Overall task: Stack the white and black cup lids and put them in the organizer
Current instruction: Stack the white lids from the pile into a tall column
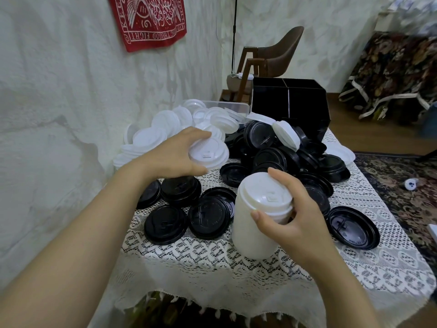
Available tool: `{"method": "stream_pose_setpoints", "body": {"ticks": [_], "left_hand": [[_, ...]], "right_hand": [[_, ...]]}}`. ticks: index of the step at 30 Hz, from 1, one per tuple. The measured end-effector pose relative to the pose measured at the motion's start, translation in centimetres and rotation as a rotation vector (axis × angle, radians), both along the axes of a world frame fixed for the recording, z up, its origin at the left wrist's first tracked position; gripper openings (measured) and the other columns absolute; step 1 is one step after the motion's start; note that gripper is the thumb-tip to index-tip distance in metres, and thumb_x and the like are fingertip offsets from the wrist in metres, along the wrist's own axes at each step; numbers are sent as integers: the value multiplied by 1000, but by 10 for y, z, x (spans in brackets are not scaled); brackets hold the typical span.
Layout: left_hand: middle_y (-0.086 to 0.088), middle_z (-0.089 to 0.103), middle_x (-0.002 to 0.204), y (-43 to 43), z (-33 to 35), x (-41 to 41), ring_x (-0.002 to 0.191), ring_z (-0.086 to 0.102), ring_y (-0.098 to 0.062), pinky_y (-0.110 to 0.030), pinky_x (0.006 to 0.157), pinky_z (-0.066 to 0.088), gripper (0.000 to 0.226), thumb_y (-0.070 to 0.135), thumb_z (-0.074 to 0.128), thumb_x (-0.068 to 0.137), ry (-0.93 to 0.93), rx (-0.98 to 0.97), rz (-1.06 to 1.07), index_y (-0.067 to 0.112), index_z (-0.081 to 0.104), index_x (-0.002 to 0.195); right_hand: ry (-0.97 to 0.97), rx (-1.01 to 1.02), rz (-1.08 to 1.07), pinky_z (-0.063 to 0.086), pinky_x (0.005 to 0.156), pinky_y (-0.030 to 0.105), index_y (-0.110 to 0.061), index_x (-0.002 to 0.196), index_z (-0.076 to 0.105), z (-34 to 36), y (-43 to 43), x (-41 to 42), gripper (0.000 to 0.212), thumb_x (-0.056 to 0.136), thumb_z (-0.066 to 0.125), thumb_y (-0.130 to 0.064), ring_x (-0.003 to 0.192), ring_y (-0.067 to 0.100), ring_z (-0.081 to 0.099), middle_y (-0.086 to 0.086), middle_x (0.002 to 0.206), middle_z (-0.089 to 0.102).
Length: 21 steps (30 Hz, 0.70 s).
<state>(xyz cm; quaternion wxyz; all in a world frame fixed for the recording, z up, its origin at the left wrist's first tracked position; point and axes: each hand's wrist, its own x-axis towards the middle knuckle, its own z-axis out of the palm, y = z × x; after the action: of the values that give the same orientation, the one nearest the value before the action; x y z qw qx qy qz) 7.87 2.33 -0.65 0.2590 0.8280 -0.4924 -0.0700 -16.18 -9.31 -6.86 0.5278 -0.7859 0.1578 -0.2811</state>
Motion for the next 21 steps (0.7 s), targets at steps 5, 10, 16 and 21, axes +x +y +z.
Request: {"method": "stream_pose_setpoints", "body": {"ticks": [5, 10, 16, 21], "left_hand": [[19, 51, 135, 9, 17, -37, 124, 48, 4, -18, 107, 37, 77, 33, 80, 57, 263, -192, -174, 35, 51, 129], [13, 58, 132, 10, 26, -64, 124, 52, -2, -19, 104, 41, 65, 34, 79, 61, 386, -242, -332, 34, 59, 123], [13, 50, 136, 2, 17, -87, 127, 46, 2, -17, 105, 39, 53, 30, 80, 68, 329, -146, -429, 35, 62, 118], [22, 49, 133, -2, 8, -93, 126, 44, 4, -22, 108, 38, 51, 30, 78, 70, 288, -94, -407, 38, 63, 118]], "right_hand": [[27, 14, -9, 49, 97, 27, -40, 138, 42, 2, 0, -1, 82, 63, 75, -43, 115, -5, 50, -26, 127, 49], [13, 36, 2, 48, 100, 31, -40, 143, 34, 2, 0, -1, 93, 62, 79, -44, 116, -6, 51, -34, 123, 50], [-15, 56, 19, 49, 100, 36, -40, 147, 30, 1, -1, -1, 102, 59, 79, -57, 123, 1, 52, -25, 132, 53], [-14, 61, 21, 49, 96, 21, -41, 147, 30, 1, -3, -4, 105, 55, 77, -60, 120, -9, 51, -36, 127, 52]]}}
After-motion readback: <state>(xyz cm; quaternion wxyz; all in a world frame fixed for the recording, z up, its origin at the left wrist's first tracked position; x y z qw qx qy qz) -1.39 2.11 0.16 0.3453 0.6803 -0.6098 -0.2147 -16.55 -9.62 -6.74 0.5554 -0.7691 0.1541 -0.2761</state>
